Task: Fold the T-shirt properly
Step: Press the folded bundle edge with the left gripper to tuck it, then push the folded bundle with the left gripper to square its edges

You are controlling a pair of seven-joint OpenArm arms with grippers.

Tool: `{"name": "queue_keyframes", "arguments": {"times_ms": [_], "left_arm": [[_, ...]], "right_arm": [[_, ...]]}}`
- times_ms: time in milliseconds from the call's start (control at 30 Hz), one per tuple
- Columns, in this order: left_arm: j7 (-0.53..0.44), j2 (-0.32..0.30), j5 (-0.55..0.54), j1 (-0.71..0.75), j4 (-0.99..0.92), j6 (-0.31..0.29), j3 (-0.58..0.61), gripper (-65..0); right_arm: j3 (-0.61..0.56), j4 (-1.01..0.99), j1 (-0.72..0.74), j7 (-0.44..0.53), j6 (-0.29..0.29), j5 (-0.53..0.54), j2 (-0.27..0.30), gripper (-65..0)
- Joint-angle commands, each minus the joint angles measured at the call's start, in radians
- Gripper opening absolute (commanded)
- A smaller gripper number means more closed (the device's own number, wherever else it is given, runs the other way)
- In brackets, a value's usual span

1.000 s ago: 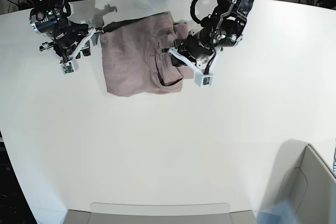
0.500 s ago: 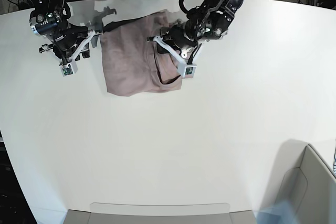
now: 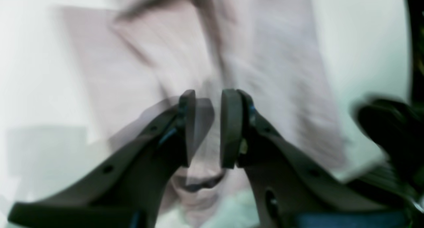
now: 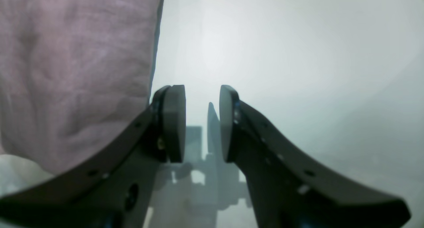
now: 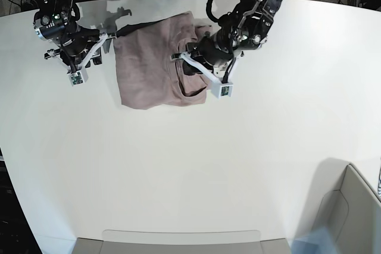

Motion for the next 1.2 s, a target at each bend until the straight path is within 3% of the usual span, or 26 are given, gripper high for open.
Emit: {"name": "queue_keyframes", "arguments": {"times_ms": [0,467,667,767,833,1167], "left_arm": [[-0.011,0.0,-0.007,-0.009,0.0,-0.002,-0.006,-50.7],[0.0,0.0,-0.012,-0.037,-0.072,-0.009,0.0,-50.7],[-0.008,0.0,-0.012,-0.054,-0.08,-0.009,0.094,-51.1],[-0.011,0.0,-0.012,-0.058,-0.131,-0.009,0.097,-56.9],[-0.014,0.0,-0.01,-0.058,-0.151,-0.008,0.091,-65.0],[-0.004,0.0,-0.01,-0.031,0.021,-0.009,-0.05,-65.0]], "right_arm": [[0.002,0.015,0.006,0.014,0.0,0.004,0.008,-48.5],[0.001,0.015,0.007,0.012,0.0,0.004,0.008,-48.5],[0.001,0.015,0.006,0.012,0.0,0.004,0.007,-48.5],[0.001,0.016,0.003,0.012,0.0,0.004,0.007,-48.5],[0.001,0.016,0.001,0.012,0.0,0.004,0.007,-48.5],[0.001,0.016,0.0,0.012,0.0,0.006,0.008,-48.5]]}}
